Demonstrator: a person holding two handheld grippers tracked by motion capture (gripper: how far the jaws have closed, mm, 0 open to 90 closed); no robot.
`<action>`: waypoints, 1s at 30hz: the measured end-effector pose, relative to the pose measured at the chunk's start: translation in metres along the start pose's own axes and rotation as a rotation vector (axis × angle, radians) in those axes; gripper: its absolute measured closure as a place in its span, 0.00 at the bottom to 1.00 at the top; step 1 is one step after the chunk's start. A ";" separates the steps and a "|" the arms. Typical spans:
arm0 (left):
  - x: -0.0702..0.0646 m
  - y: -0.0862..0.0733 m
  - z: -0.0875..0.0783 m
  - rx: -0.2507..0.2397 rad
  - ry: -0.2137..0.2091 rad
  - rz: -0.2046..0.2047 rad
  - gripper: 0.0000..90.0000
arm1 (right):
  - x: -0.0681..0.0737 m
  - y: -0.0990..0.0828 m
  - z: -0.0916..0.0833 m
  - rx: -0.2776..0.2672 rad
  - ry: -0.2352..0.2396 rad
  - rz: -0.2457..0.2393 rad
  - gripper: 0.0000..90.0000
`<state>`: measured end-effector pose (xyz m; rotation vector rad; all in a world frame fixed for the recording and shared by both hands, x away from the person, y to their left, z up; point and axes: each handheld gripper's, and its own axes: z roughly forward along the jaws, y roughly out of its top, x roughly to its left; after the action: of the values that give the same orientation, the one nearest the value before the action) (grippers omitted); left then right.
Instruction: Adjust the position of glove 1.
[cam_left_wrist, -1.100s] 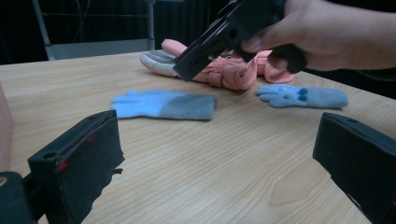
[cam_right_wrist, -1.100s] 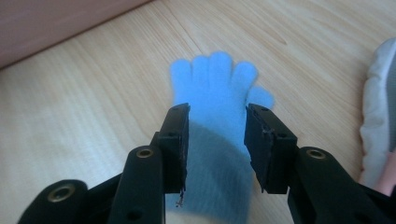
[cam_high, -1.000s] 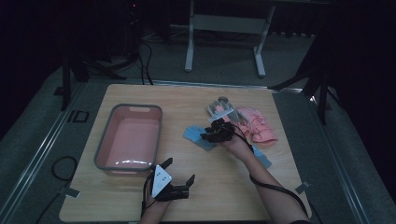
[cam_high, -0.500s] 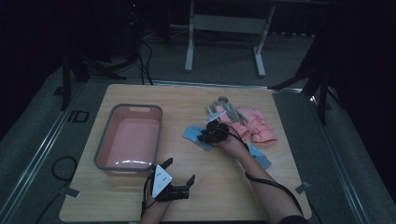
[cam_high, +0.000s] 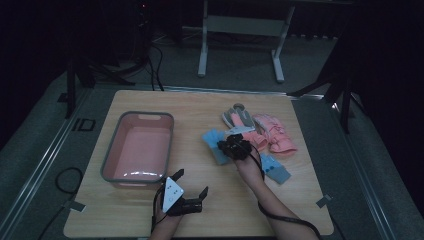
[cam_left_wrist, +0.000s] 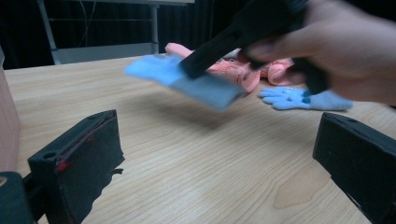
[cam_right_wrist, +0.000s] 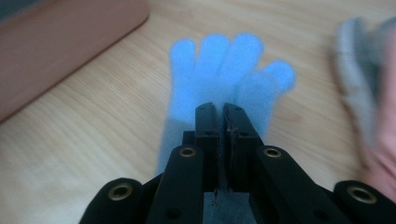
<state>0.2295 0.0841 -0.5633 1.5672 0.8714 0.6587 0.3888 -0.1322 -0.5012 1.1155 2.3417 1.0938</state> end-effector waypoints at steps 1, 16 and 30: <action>0.000 0.000 0.000 0.001 0.001 0.001 0.02 | 0.003 -0.002 -0.008 -0.005 -0.025 0.012 0.95; -0.001 0.000 0.000 0.001 0.001 0.009 0.02 | 0.025 -0.077 -0.049 0.011 -0.152 0.220 0.95; -0.001 0.000 0.001 0.001 -0.002 0.008 0.02 | 0.020 -0.096 -0.032 0.008 -0.159 0.308 0.75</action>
<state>0.2294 0.0828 -0.5633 1.5726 0.8647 0.6619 0.3080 -0.1713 -0.5519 1.5439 2.1005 1.0497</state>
